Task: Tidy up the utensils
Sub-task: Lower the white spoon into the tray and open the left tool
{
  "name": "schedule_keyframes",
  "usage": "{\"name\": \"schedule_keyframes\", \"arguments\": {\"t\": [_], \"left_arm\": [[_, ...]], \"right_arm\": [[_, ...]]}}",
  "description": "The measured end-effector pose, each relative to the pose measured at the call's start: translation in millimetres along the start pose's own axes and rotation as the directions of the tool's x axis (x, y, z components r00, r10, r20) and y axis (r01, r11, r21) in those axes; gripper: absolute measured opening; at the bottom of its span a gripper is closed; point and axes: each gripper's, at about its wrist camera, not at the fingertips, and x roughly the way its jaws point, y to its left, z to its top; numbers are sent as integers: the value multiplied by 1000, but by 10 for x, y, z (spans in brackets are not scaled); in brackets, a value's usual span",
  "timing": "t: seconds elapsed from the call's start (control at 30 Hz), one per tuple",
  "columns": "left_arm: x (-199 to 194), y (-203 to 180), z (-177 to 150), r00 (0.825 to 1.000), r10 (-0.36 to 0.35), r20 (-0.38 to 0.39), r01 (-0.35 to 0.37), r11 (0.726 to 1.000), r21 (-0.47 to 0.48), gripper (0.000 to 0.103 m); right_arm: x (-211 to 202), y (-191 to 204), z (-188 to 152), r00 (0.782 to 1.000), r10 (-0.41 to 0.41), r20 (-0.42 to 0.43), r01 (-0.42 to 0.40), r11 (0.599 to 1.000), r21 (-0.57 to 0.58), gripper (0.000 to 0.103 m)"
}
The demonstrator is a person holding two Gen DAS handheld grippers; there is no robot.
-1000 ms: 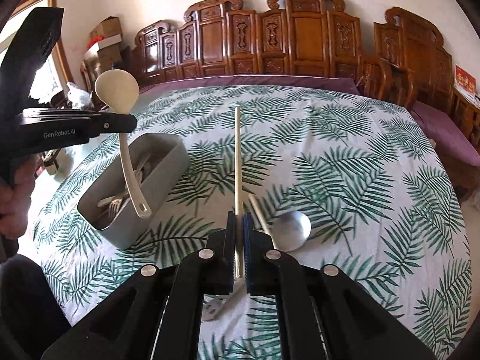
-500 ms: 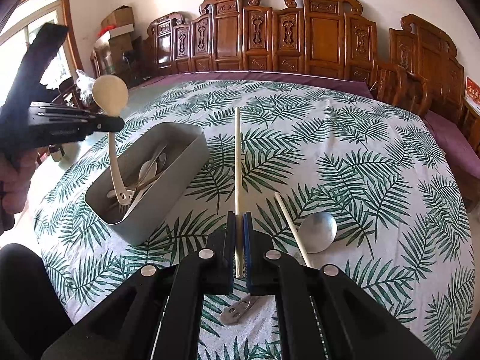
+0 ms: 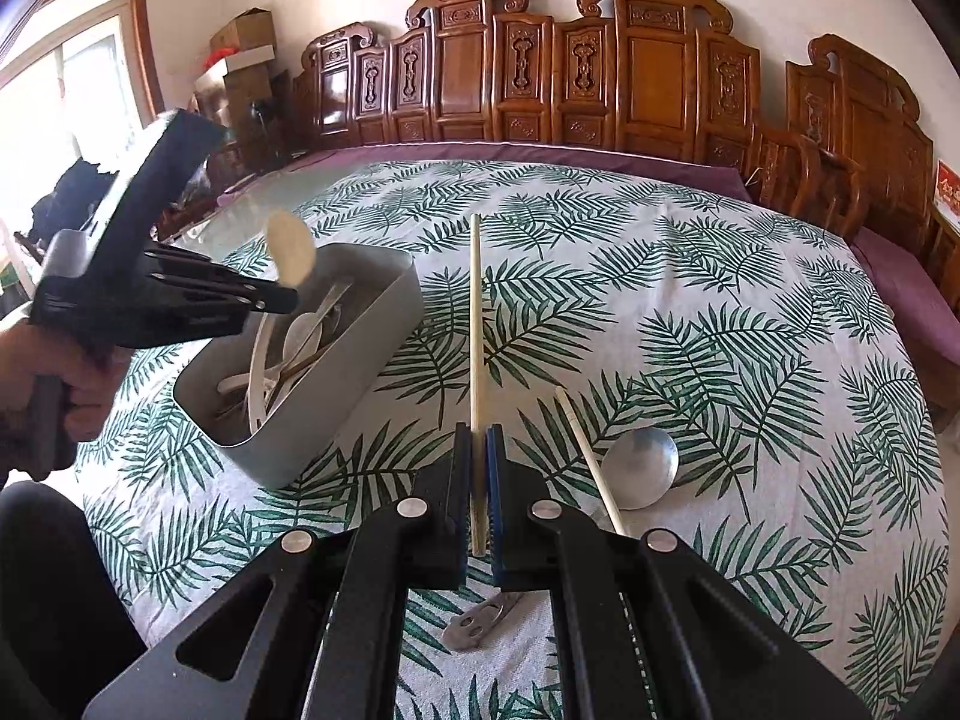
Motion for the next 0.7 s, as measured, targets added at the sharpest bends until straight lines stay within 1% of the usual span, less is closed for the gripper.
{"name": "schedule_keyframes", "arguments": {"t": [0.27, 0.5, 0.7], "left_arm": [[131, -43, -66, 1000, -17, -21, 17, 1000, -14, 3], [1, -24, -148, 999, -34, 13, 34, 999, -36, 3], [-184, 44, -244, 997, -49, 57, 54, 995, -81, 4]], "right_arm": [[-6, 12, 3, 1000, 10, 1, -10, 1000, 0, 6], [27, 55, -3, 1000, 11, -8, -12, 1000, -8, 6], [42, 85, -8, 1000, 18, -11, -18, 1000, -9, 6]]}}
